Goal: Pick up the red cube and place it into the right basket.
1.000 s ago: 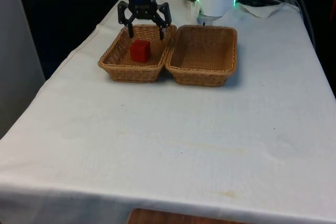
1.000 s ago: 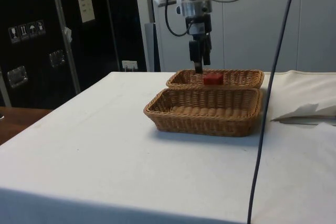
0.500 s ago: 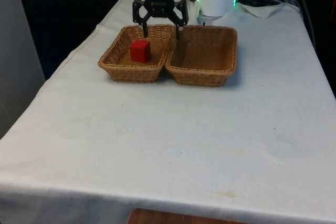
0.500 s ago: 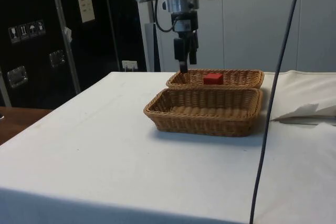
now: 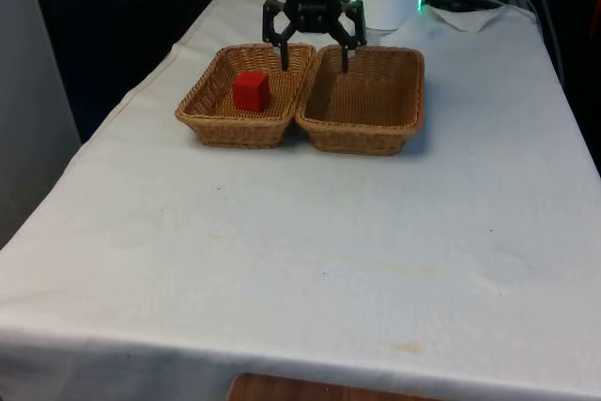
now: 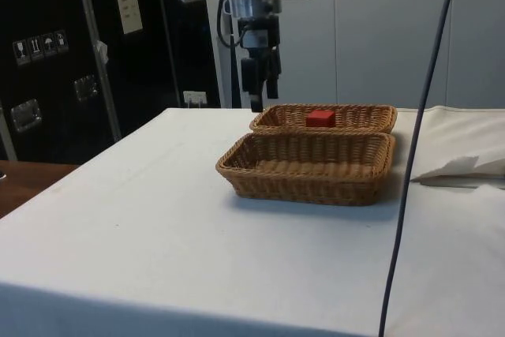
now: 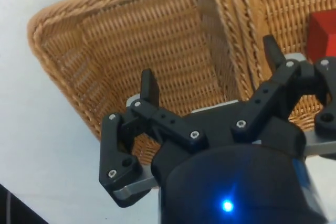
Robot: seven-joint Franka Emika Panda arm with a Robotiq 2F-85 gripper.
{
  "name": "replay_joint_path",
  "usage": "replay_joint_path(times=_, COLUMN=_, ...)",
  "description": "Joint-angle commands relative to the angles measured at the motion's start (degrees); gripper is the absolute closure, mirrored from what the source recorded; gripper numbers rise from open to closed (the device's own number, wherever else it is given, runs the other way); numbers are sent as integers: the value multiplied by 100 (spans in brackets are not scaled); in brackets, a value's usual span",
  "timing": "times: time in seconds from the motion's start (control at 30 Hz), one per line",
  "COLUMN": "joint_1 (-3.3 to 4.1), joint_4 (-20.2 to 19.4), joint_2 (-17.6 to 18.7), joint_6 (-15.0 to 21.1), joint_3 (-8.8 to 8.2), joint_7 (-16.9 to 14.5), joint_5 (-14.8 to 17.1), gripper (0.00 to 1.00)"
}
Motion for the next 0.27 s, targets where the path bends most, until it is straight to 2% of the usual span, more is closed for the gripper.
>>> replay_joint_path(times=0.0, joint_1=57, joint_4=0, joint_2=-6, joint_6=6, joint_3=0, joint_7=189, joint_5=-155, gripper=0)
replay_joint_path(times=0.03, joint_1=52, joint_4=-6, joint_2=-11, joint_6=11, joint_3=63, joint_7=286, joint_5=-206, gripper=0)
replay_joint_path(times=0.1, joint_1=40, joint_4=-6, joint_2=-17, joint_6=11, joint_3=86, joint_7=315, joint_5=-229, gripper=0)
replay_joint_path(times=0.17, joint_1=0, joint_4=-11, joint_2=-29, joint_6=6, joint_3=115, joint_7=298, joint_5=-229, gripper=0)
replay_joint_path(times=0.23, joint_1=-6, joint_4=0, joint_2=-11, joint_6=0, joint_3=132, joint_7=258, joint_5=-166, gripper=0)
